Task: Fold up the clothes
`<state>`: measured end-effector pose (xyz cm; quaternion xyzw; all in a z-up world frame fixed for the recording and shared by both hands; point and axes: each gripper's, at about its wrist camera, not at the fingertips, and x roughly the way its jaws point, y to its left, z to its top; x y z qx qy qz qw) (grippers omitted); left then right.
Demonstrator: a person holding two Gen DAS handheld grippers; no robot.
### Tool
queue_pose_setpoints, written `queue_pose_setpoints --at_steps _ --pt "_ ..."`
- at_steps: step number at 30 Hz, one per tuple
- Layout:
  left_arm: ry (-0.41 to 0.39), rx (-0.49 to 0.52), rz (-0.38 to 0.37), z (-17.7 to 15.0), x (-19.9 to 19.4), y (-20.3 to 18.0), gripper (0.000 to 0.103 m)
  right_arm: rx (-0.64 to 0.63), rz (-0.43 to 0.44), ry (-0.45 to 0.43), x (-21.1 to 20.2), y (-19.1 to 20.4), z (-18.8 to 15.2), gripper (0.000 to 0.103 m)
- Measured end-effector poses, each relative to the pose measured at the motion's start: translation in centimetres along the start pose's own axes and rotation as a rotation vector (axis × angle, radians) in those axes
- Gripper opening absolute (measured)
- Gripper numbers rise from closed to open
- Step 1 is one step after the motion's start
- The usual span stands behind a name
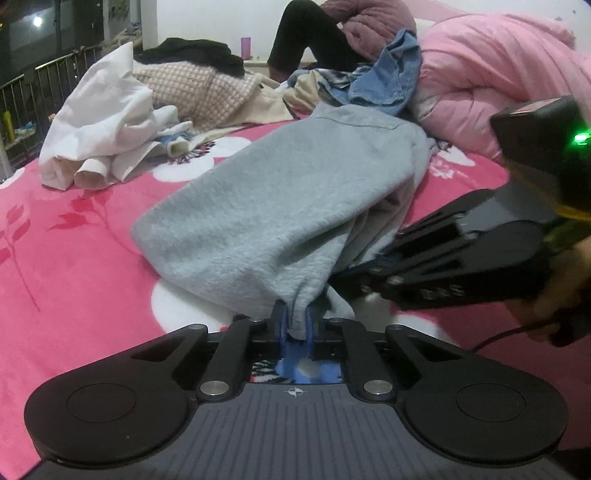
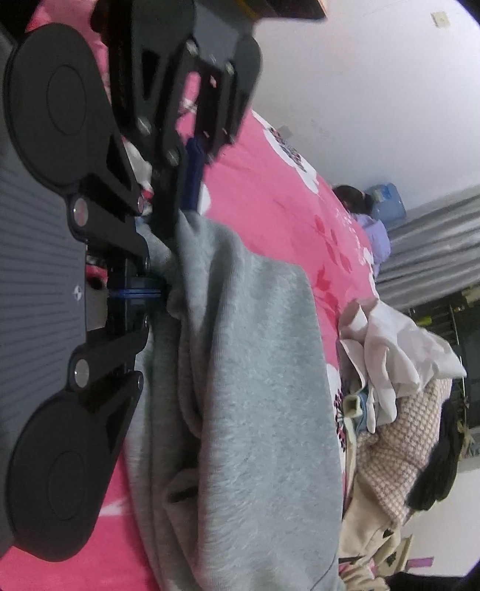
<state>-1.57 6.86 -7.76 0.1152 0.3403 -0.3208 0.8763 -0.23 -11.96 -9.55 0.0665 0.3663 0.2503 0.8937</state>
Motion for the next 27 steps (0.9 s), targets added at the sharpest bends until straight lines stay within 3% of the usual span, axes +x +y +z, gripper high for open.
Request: queue_pose_setpoints --at_steps 5,12,18,21,24,27 --pt "0.012 0.001 -0.004 -0.1 0.3 -0.1 0.007 0.088 -0.032 -0.038 1.2 -1.0 0.3 0.000" --pt "0.016 0.009 0.008 -0.2 0.3 -0.2 0.007 0.130 -0.025 -0.032 -2.4 -2.0 0.4 0.006" --pt "0.009 0.016 0.009 0.0 0.0 -0.2 0.007 0.092 0.097 0.041 -3.0 -0.9 -0.2 0.006" --pt "0.012 0.025 0.008 -0.2 0.1 -0.3 0.007 0.079 0.079 0.050 -0.9 -0.2 -0.3 0.006" --pt "0.015 0.039 0.010 -0.3 0.3 -0.5 0.007 0.154 0.073 0.012 0.3 -0.7 -0.1 0.006" --pt "0.018 0.040 0.005 -0.3 0.4 -0.4 0.007 0.293 0.125 -0.020 0.7 -1.9 -0.8 0.006"
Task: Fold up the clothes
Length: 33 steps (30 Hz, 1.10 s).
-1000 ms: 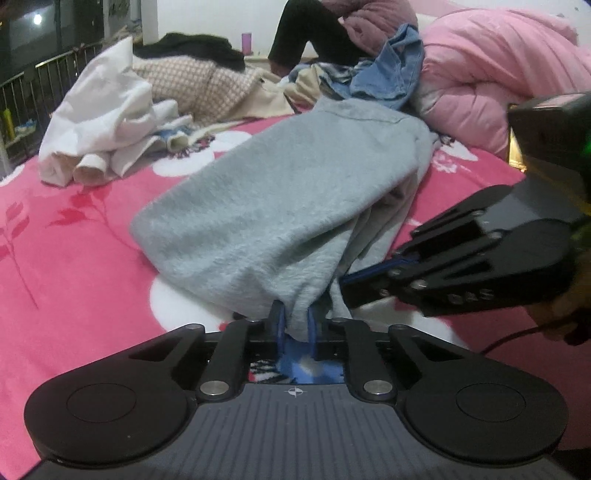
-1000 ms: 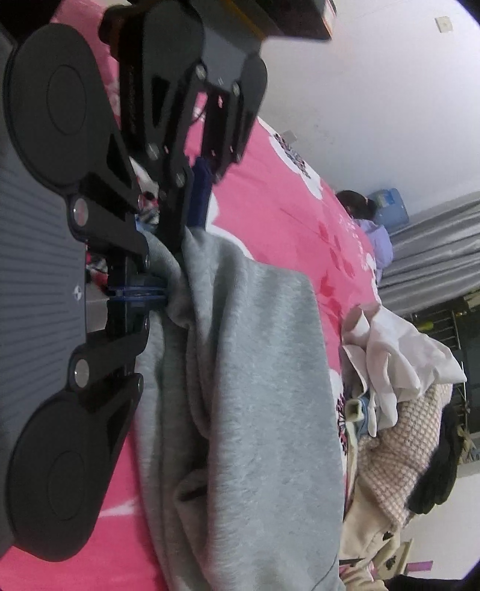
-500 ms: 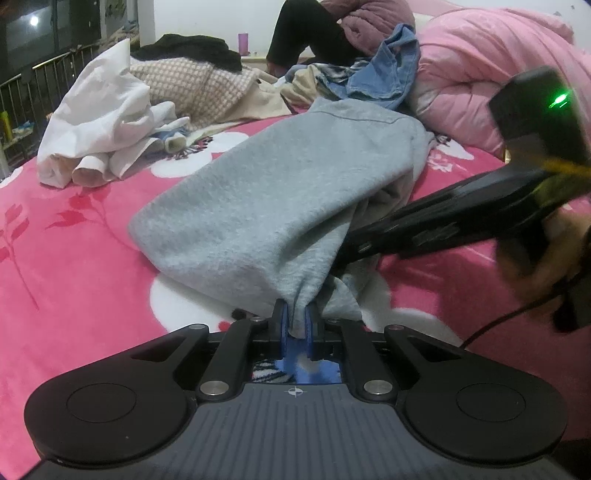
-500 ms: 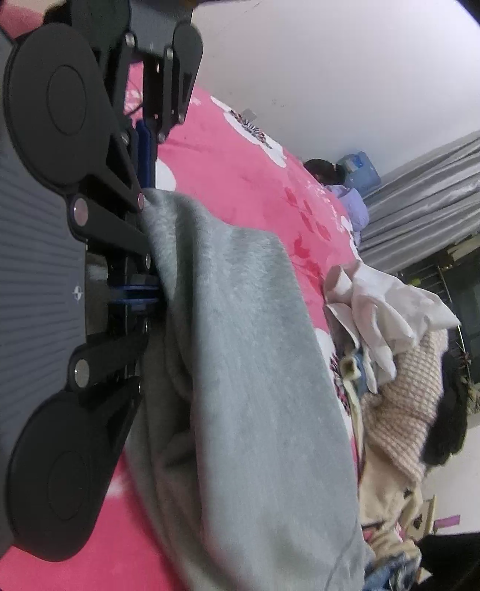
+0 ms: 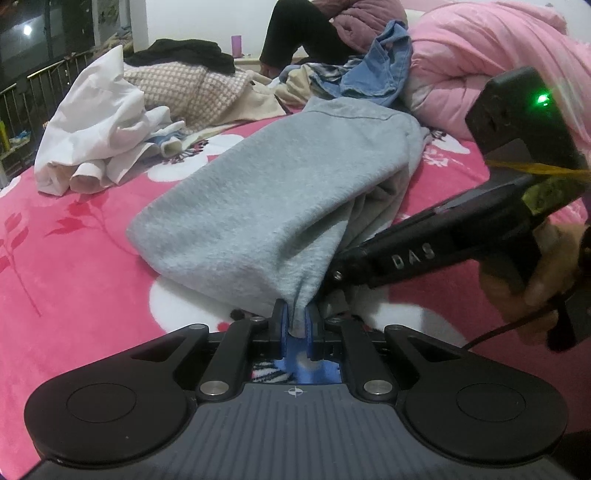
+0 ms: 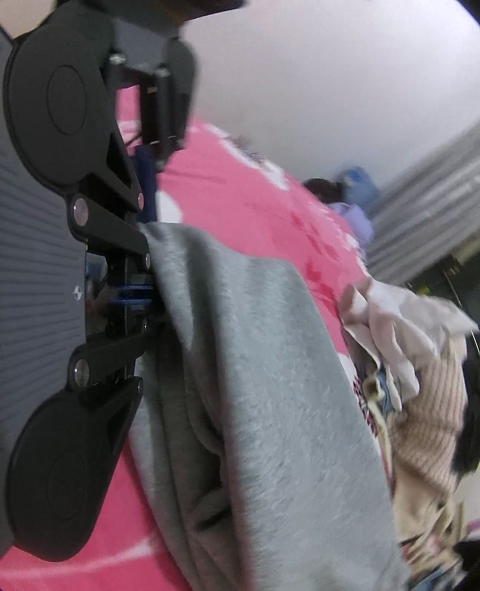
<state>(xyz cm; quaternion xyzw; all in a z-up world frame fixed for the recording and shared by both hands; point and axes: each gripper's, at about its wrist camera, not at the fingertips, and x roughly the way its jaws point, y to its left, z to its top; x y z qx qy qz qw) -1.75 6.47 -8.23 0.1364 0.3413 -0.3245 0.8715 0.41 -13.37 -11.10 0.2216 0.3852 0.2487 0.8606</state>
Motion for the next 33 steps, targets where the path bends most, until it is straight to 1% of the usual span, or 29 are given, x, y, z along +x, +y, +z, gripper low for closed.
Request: queue_pose_setpoints --at_steps 2,4,5,6,8,9,11,13,16,17,18,19,20,21,23,24,26,29,31,32,33 --pt "0.011 0.017 -0.002 -0.2 0.3 0.0 0.008 0.114 0.054 -0.011 0.0 -1.3 -0.3 0.006" --pt "0.022 0.060 0.006 -0.4 0.6 -0.5 0.008 0.262 0.120 0.002 -0.1 -3.4 -0.6 0.007" --pt "0.028 0.092 0.014 -0.6 0.8 -0.8 0.008 0.305 0.129 0.011 -0.4 -4.1 -0.6 0.007" --pt "0.032 0.122 0.024 -0.7 0.9 -1.1 0.008 0.312 0.118 0.019 -1.1 -4.4 -0.4 0.007" --pt "0.039 0.183 0.044 -1.1 1.0 -1.8 0.010 0.254 0.067 0.033 -2.9 -4.2 0.1 0.007" --pt "0.043 0.213 0.054 -1.3 1.1 -2.1 0.011 0.189 0.049 0.036 -3.9 -3.6 0.5 0.007" --pt "0.050 0.226 0.056 -1.5 1.1 -2.2 0.013 0.057 0.046 0.035 -5.6 -2.0 1.2 0.007" --pt "0.057 0.217 0.053 -1.6 1.1 -2.2 0.013 -0.072 0.061 -0.002 -6.4 0.3 1.9 0.007" --pt "0.070 0.201 0.048 -1.4 1.0 -2.3 0.015 -0.196 0.009 -0.058 -5.6 2.9 2.2 0.007" --pt "0.076 0.193 0.043 -1.4 0.9 -2.2 0.016 -0.220 -0.009 -0.053 -4.7 3.2 2.0 0.007" --pt "0.082 0.185 0.037 -1.4 0.8 -2.2 0.016 -0.233 -0.027 -0.017 -3.5 3.1 1.7 0.007" --pt "0.094 0.170 0.024 -1.4 0.6 -2.0 0.017 -0.255 -0.071 0.044 -1.9 2.7 1.0 0.007" --pt "0.109 0.140 0.006 -1.4 0.4 -1.6 0.018 -0.272 -0.112 0.082 -0.9 2.1 0.2 0.004" --pt "0.125 0.104 -0.013 -1.5 0.2 -1.2 0.019 -0.280 -0.133 0.091 -0.5 1.5 -0.8 0.002" --pt "0.132 0.025 -0.036 -1.5 -0.4 -0.1 0.027 -0.227 -0.131 0.107 -0.9 0.8 -1.1 0.003" --pt "0.131 -0.014 -0.044 -1.6 -0.7 0.5 0.028 -0.205 -0.128 0.112 -1.4 0.7 -0.8 0.006" --pt "0.129 -0.100 -0.054 -1.4 -1.2 2.0 0.030 -0.225 -0.137 0.120 -2.2 1.2 -0.6 0.008" --pt "0.121 -0.234 -0.050 -1.2 -1.4 4.3 0.031 -0.289 -0.149 0.116 -3.2 2.5 -0.6 0.016" --pt "0.114 -0.337 -0.036 -0.8 -1.3 6.2 0.033 -0.356 -0.140 0.090 -3.7 3.9 -0.5 0.020" --pt "0.109 -0.404 -0.033 -0.6 -1.2 7.3 0.035 -0.403 -0.132 0.069 -4.0 4.9 -0.5 0.027" --pt "0.104 -0.470 -0.032 -0.5 -1.2 8.2 0.036 -0.457 -0.127 0.050 -4.0 5.8 -0.6 0.037"
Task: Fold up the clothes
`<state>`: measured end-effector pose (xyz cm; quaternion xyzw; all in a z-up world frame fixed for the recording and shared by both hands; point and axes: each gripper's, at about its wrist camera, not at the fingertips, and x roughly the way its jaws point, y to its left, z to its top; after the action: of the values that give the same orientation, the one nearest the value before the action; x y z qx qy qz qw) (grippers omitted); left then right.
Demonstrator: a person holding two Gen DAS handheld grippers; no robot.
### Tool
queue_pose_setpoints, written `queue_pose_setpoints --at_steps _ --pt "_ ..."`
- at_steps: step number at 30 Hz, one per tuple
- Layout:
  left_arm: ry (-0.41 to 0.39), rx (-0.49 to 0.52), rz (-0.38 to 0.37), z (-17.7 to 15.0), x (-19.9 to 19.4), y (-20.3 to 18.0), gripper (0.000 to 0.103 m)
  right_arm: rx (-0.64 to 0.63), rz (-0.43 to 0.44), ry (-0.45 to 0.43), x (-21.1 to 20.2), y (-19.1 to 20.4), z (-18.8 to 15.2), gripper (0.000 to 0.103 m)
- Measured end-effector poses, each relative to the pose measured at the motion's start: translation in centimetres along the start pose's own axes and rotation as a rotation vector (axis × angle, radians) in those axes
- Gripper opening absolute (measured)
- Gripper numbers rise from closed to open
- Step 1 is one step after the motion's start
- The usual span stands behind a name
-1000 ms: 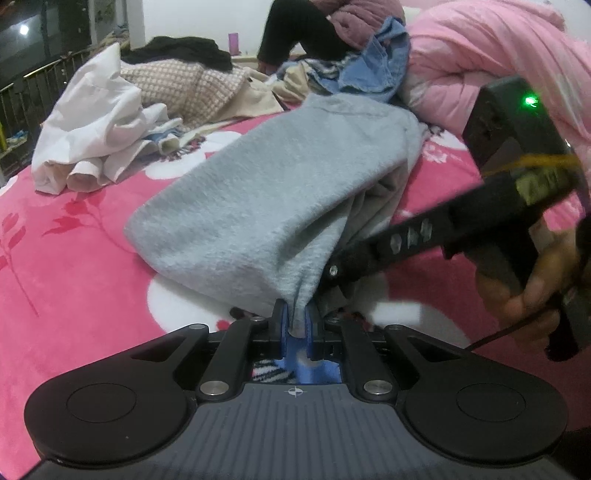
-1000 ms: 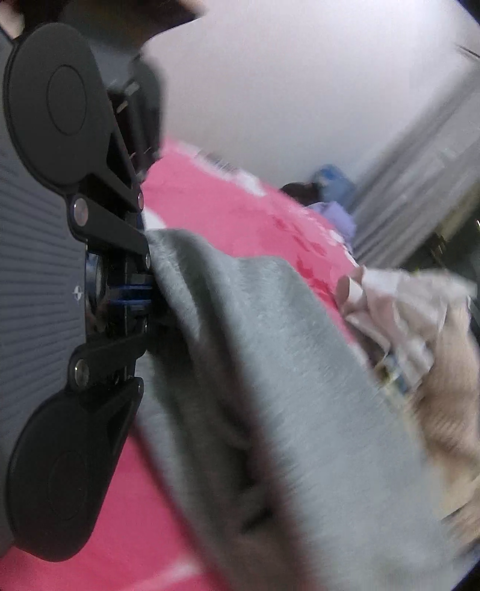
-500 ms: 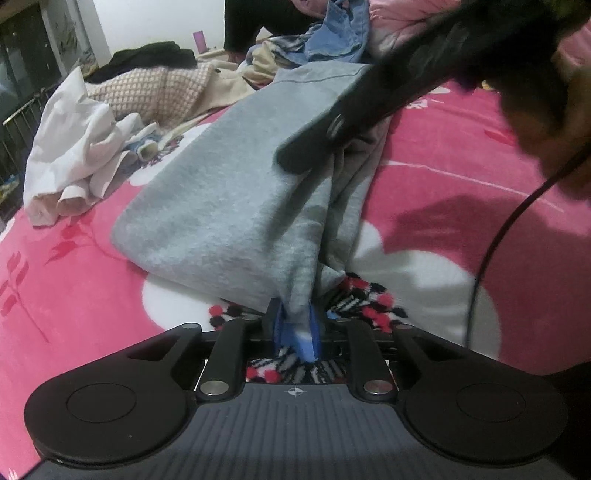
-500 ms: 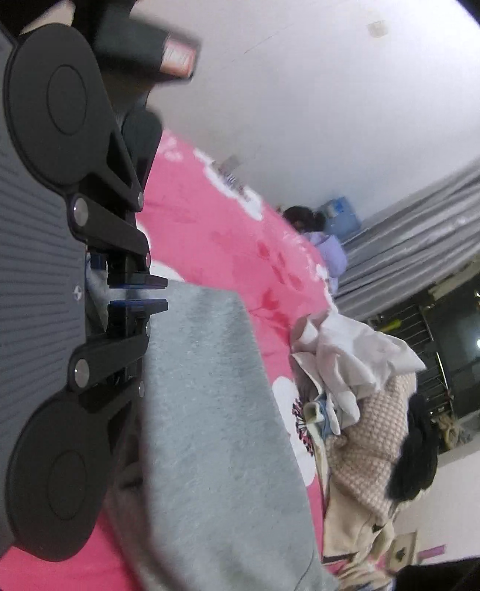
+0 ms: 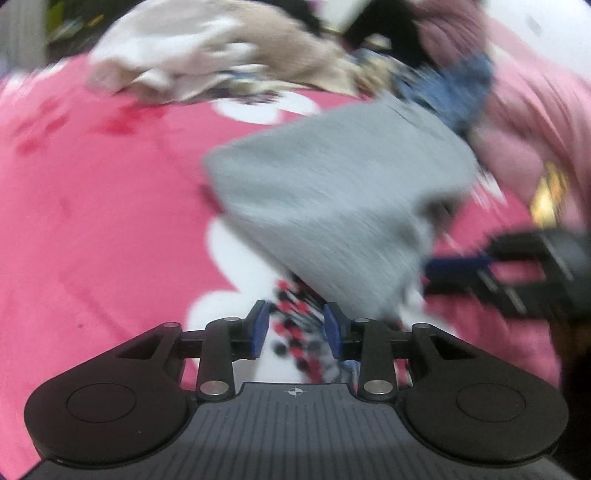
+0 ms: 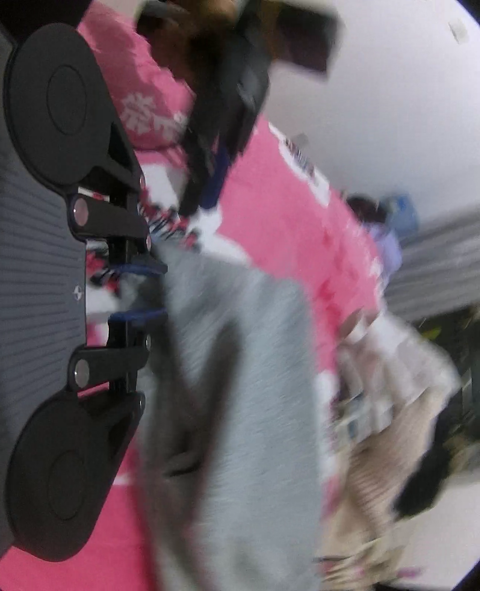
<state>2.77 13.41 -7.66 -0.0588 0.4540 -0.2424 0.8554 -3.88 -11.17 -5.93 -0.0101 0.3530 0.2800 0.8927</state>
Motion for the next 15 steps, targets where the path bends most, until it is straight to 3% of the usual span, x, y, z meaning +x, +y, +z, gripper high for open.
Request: queue_pose_setpoints --at_steps 3,6,9,15 --pt "-0.020 -0.190 -0.014 1.7 0.3 2.5 0.047 -0.153 -0.018 -0.051 0.3 2.2 0.5 0.056" --pt "-0.038 -0.287 -0.031 2.8 0.8 3.9 0.051 -0.300 -0.039 -0.095 0.8 4.3 0.8 0.063" --pt "-0.026 -0.341 -0.054 3.3 1.9 4.6 0.053 -0.399 -0.062 -0.092 2.8 5.2 0.9 0.073" --pt "0.000 -0.392 -0.080 3.7 3.7 5.2 0.053 -0.634 -0.157 0.000 7.2 6.0 -1.1 0.078"
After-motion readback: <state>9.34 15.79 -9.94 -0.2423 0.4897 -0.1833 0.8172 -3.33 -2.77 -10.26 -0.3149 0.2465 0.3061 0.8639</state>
